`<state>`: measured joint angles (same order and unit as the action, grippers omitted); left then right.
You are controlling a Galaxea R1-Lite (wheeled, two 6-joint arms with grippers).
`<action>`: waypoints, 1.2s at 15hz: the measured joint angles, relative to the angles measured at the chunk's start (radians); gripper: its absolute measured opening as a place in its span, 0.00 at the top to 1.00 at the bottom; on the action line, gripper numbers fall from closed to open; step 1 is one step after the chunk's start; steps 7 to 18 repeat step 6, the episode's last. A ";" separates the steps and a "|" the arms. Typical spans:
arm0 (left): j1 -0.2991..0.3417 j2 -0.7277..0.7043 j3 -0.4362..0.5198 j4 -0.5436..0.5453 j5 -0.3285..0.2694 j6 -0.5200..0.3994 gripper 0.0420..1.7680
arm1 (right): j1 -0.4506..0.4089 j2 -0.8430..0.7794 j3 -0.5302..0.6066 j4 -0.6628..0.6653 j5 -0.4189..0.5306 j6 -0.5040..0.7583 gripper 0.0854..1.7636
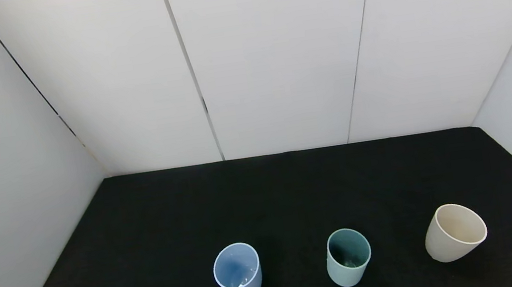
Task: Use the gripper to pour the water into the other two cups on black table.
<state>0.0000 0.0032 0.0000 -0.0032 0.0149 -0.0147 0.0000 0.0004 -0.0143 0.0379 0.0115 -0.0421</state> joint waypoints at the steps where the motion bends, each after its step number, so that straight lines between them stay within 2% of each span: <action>1: 0.000 0.000 0.000 0.000 0.000 0.000 0.03 | 0.002 0.000 -0.003 -0.001 0.003 0.013 0.04; 4: 0.000 0.000 0.000 0.000 0.000 0.000 0.03 | 0.002 0.000 0.007 -0.045 0.008 0.021 0.04; 18: 0.000 0.000 0.000 0.000 0.000 0.000 0.03 | 0.002 0.000 0.009 -0.045 0.009 0.021 0.04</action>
